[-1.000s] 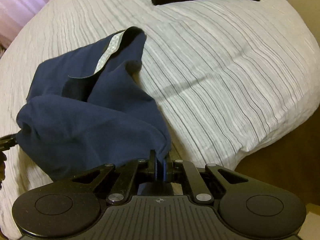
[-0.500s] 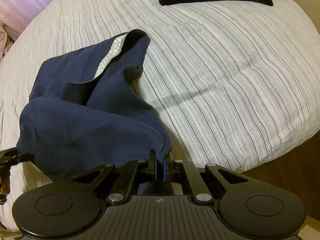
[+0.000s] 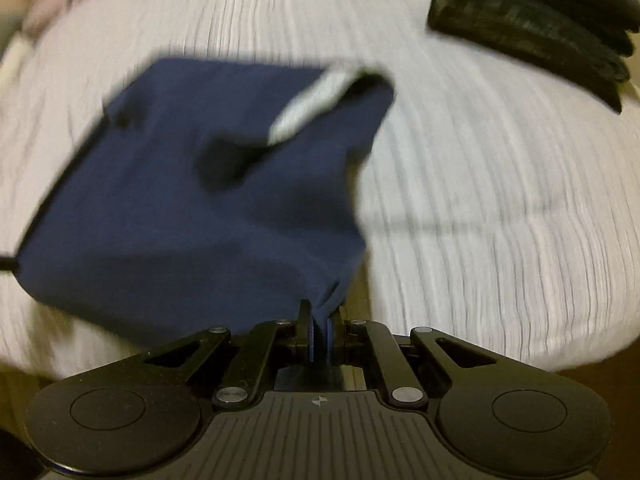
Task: Fold clothes
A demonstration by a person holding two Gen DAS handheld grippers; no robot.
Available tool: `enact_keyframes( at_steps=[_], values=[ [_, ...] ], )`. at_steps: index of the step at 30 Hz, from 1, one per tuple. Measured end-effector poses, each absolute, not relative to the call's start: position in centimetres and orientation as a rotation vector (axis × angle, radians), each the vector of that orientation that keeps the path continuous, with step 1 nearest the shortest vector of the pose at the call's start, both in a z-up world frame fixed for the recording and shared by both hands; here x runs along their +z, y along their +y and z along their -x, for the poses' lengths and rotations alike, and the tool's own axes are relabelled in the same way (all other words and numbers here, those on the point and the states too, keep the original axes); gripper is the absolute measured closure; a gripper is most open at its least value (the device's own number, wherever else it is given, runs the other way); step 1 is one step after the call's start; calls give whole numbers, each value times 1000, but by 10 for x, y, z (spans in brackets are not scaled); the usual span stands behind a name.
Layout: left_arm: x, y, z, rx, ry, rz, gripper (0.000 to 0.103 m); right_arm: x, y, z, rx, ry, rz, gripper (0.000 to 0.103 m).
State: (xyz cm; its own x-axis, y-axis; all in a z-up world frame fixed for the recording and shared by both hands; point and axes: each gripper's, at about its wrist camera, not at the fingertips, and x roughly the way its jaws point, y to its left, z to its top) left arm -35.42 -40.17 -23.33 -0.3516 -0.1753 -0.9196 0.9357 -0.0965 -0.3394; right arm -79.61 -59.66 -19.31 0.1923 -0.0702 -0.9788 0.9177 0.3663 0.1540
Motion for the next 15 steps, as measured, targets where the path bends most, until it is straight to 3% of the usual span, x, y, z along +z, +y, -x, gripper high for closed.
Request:
enact_keyframes(
  at_steps=[5,7,11,14,15],
  values=[
    [-252,-381,354,-1566,1278,-981,103,-240,-567,811,-892,1234,-1131,99],
    [-248,-387,350,-1576,1236,-977,98,-241,-560,808,-909,1265,-1107,99],
    [-241,-417,337,-1610,1135,-955,76,-228,-560,806,-1020,1280,-1053,99],
    [-233,-449,332,-1655,974,-992,70,-211,-562,795,-1076,1266,-973,99],
    [-230,-460,335,-1672,889,-1022,60,-204,-563,789,-1083,1256,-932,99]
  ],
)
